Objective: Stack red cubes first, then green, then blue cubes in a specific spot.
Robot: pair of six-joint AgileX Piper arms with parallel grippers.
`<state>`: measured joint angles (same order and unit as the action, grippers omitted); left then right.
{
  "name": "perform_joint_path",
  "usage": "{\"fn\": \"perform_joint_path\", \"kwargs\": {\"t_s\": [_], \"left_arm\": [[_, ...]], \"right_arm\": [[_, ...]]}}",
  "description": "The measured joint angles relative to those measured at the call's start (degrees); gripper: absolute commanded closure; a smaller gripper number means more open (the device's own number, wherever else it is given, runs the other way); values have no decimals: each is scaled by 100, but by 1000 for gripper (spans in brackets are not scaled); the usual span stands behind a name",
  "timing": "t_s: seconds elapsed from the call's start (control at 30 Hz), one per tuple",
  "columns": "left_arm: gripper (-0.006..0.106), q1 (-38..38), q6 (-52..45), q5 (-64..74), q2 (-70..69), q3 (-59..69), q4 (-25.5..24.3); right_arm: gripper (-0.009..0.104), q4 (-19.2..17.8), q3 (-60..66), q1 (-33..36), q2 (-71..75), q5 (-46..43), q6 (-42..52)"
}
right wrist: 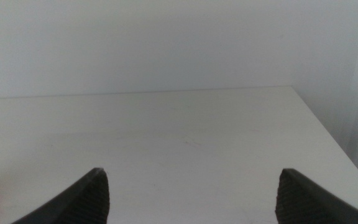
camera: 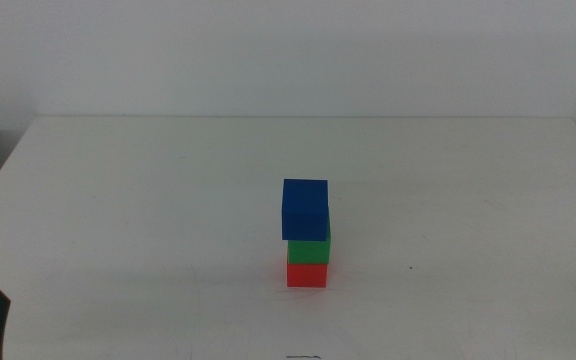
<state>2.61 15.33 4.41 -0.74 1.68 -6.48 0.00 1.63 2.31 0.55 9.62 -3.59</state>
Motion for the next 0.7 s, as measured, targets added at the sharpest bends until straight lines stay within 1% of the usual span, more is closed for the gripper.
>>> {"fn": "perform_joint_path", "kwargs": {"t_s": [0.1,0.17,0.37,0.7], "left_arm": [[10,0,-160,0,0,0,83],[10,0,-479,0,0,0,122],[10,0,-1209,0,0,0,533],[10,0,-1376,7,0,0,573]], "right_arm": [[7,0,0,0,0,0,0],[7,0,0,0,0,0,0],[7,0,0,0,0,0,0],[7,-34,0,0,0,0,0]]}}
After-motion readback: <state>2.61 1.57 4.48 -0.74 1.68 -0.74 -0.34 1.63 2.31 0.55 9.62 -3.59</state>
